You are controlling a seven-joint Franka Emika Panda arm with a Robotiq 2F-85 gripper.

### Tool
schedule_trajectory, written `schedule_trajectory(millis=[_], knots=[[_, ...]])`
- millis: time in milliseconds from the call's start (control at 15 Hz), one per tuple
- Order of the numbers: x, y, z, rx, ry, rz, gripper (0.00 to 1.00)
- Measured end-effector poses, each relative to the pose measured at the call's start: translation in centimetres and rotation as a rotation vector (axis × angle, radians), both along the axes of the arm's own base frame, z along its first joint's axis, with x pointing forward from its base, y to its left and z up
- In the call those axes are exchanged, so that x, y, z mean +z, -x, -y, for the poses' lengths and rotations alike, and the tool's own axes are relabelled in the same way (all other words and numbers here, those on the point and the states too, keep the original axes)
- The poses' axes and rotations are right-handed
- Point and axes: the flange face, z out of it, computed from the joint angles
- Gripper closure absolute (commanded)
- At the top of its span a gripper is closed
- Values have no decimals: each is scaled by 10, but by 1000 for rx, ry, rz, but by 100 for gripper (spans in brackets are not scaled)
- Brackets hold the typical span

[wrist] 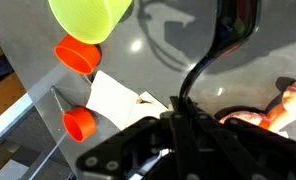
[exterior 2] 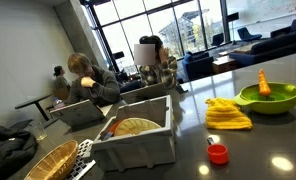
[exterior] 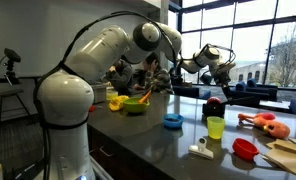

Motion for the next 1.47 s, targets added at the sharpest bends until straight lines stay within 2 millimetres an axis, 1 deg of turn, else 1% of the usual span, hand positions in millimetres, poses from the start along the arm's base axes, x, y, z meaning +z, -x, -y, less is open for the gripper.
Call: schedule_trajectory(millis=[200,400,600,800,933,1067,1200,1333,1467], knots=[[-18,15,-19,-34,-20,-30,99],[-37,31,-31,-86,-34,-55,99],[-46,44,-43,-167,-41,6,99],[-50,56,-63,-251,-45,118,99],[-50,67,-83,-298,-55,184,99],[-51,81,-103,-341,-59,241,99],[-51,98,-117,-374,-49,301,99],[-50,118,-122,-393,-31,364,99],[-47,143,-118,-406,-21,419,99]])
